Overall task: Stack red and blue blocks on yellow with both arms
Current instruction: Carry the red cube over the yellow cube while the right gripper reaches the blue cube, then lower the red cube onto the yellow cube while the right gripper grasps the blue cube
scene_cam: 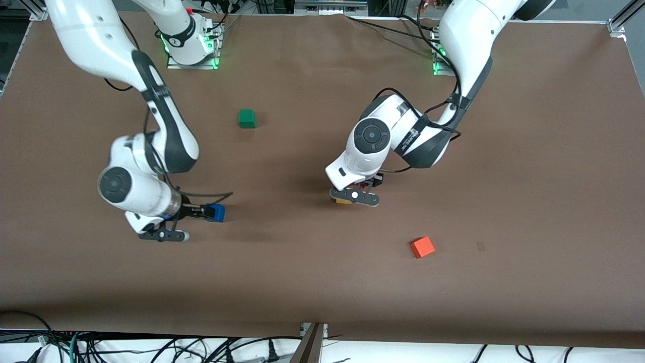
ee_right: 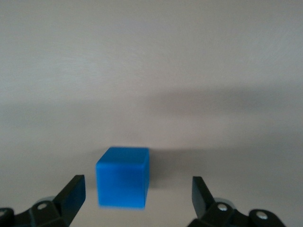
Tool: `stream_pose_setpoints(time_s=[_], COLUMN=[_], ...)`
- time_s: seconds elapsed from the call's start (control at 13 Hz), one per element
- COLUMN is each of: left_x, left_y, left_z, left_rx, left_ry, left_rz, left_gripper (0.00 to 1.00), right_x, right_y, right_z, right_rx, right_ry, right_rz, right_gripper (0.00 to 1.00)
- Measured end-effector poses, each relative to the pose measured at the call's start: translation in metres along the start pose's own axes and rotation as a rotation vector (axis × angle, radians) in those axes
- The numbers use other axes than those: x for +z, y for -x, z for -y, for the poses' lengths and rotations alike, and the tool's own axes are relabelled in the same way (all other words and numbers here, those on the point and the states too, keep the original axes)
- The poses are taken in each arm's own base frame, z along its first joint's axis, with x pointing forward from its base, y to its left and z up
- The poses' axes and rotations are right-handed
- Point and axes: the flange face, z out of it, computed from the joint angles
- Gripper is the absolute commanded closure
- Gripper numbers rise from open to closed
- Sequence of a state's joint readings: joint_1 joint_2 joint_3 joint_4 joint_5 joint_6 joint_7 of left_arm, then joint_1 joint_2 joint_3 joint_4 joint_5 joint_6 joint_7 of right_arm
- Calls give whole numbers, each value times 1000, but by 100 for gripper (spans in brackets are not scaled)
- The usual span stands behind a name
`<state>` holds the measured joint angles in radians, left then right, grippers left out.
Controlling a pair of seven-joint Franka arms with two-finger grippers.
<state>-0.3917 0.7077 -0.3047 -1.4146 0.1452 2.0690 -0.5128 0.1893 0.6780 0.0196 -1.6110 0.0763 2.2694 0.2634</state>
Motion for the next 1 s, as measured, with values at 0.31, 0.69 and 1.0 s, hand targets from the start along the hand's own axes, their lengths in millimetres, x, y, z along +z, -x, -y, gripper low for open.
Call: stream_pose_setpoints(time_s=[0.31, 0.69, 1.0], left_x=[21, 48, 49], left_y=[0, 7, 4], left_z=[-14, -34, -36], left_rx=[20, 28, 22], left_ry=[-32, -63, -61], left_rz=[-40, -48, -59], left_gripper=[99, 99, 98], right_x=[27, 30, 30], right_y=[7, 9, 10], right_z=[17, 19, 20], right_rx=[27, 26, 9], right_ry=[2, 3, 3], right_rz=[13, 16, 16], right_gripper=[1, 44, 53])
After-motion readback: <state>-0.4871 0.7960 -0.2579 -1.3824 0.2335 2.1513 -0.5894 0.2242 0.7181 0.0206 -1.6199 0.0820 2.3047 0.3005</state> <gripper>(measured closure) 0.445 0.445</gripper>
